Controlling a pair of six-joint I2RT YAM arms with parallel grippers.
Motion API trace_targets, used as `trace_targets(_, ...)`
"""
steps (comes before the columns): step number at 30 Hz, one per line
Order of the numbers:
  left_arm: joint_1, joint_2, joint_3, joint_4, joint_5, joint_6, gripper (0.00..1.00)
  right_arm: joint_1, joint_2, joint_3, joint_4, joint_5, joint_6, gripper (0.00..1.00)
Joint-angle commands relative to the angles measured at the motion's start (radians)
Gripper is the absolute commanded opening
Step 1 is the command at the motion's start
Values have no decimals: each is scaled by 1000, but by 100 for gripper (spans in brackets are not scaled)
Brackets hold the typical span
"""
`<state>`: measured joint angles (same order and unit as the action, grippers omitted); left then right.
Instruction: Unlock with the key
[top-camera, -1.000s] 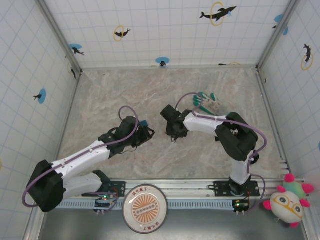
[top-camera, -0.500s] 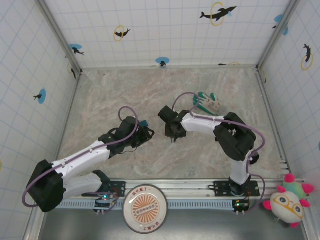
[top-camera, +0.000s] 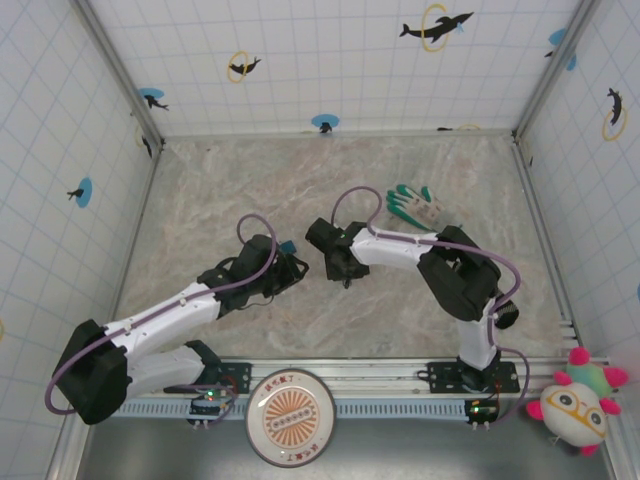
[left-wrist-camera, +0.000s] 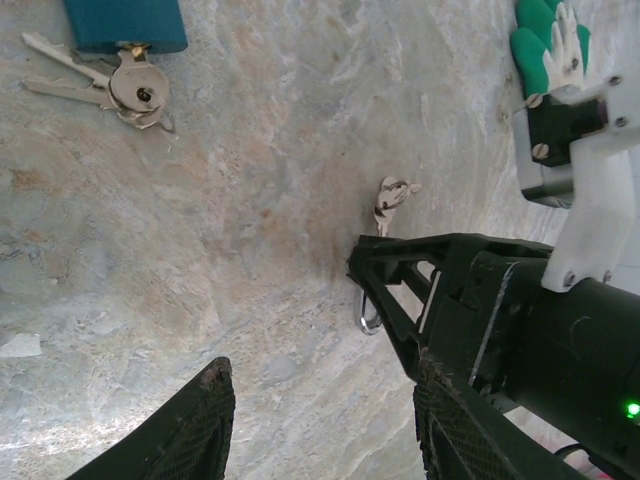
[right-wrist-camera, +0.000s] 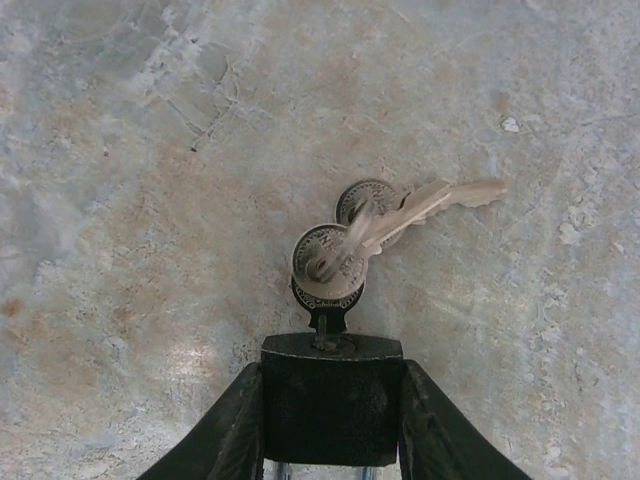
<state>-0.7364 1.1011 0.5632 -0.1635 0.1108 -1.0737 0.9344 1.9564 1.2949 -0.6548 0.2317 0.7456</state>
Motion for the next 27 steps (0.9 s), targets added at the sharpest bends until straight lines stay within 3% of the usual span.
trace_targets(1,6,-15,-11,7,-13,-9,50,-3,57,7,-53,7,-11,27)
trace_targets(10,7,-39,-8,30,-13,11,50,-28,-82,-51,120,0,-26,22)
trace_targets(20,6,-87,47,52,-6,130,49,-92,-499,-316,582,-10,37,19)
trace_targets(27,5,-104,68,179,88,211,50,-106,-707,-501,890,-31,146,18)
